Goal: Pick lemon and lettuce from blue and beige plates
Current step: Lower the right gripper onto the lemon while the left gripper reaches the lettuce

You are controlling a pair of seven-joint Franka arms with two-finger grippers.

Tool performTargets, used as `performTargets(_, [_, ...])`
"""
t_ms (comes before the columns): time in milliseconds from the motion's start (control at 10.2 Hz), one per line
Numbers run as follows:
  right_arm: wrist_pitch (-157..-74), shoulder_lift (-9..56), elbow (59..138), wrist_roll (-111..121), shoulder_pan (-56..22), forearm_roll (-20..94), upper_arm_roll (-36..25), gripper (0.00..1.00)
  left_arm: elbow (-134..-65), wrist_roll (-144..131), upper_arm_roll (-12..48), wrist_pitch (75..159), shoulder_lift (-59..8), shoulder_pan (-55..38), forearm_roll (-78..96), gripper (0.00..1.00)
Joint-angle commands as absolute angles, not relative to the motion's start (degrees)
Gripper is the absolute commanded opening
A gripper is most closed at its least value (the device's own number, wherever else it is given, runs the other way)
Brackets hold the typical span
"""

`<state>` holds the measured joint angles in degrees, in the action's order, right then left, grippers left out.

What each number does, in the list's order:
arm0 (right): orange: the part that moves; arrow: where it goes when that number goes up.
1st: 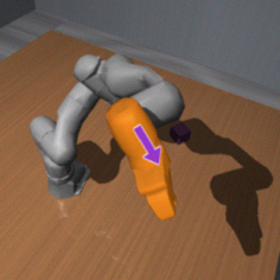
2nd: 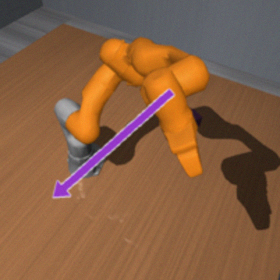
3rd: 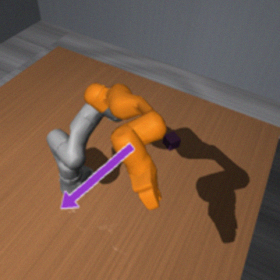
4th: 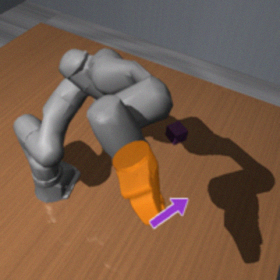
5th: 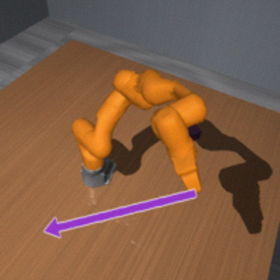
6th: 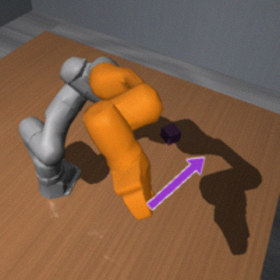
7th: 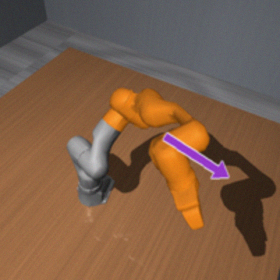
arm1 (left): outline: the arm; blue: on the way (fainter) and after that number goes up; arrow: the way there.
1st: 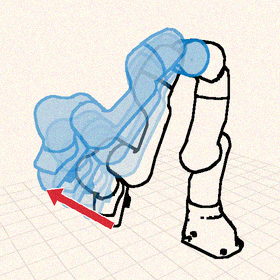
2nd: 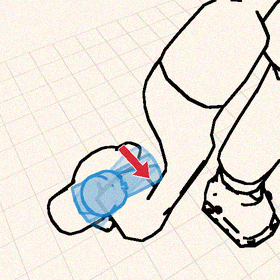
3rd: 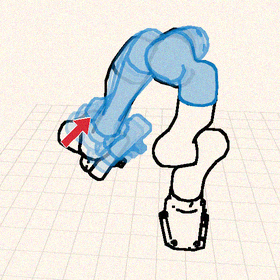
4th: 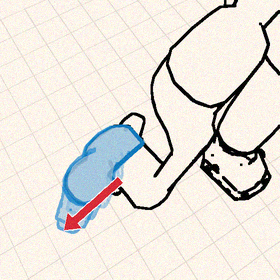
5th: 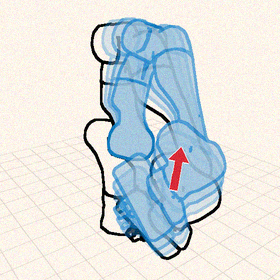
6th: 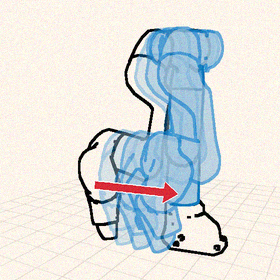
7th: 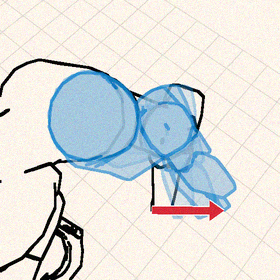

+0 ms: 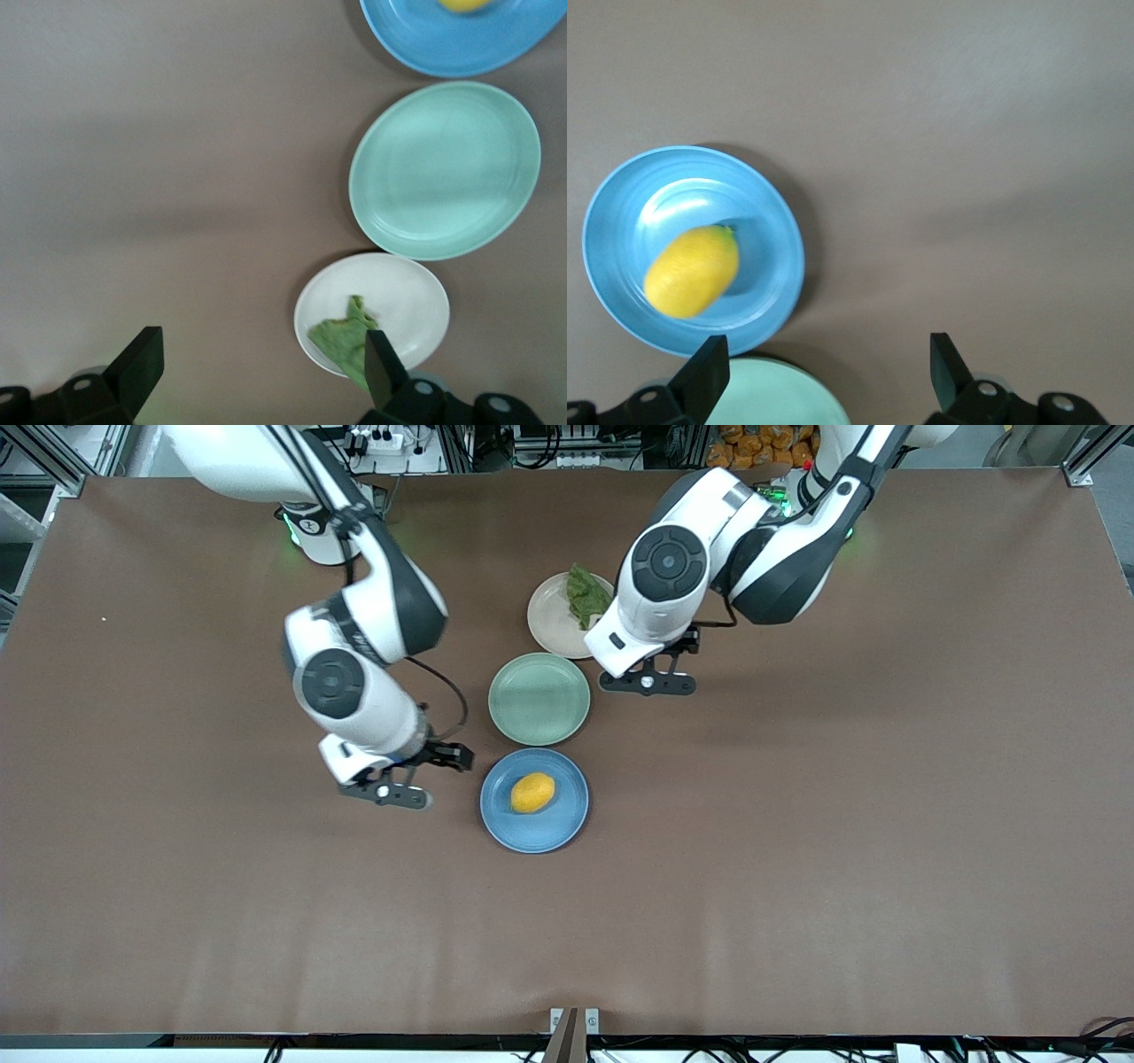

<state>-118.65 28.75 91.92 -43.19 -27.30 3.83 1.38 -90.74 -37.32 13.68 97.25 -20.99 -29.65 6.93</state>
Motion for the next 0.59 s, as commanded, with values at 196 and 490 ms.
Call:
performTargets(196, [-120.75, 39.01, 84.03, -59.74, -31.46, 4.48, 0.97, 1.00, -90.44, -44.28, 14.41, 97.56, -27.32, -35.50, 9.58, 1.00])
performTargets(490, [-126.80, 41.48, 83.94, -66.43, -32.96, 4.66, 0.97, 1.00, -90.70, -49.12, 14.50, 97.56, -33.02, -39.45, 10.11, 1.00])
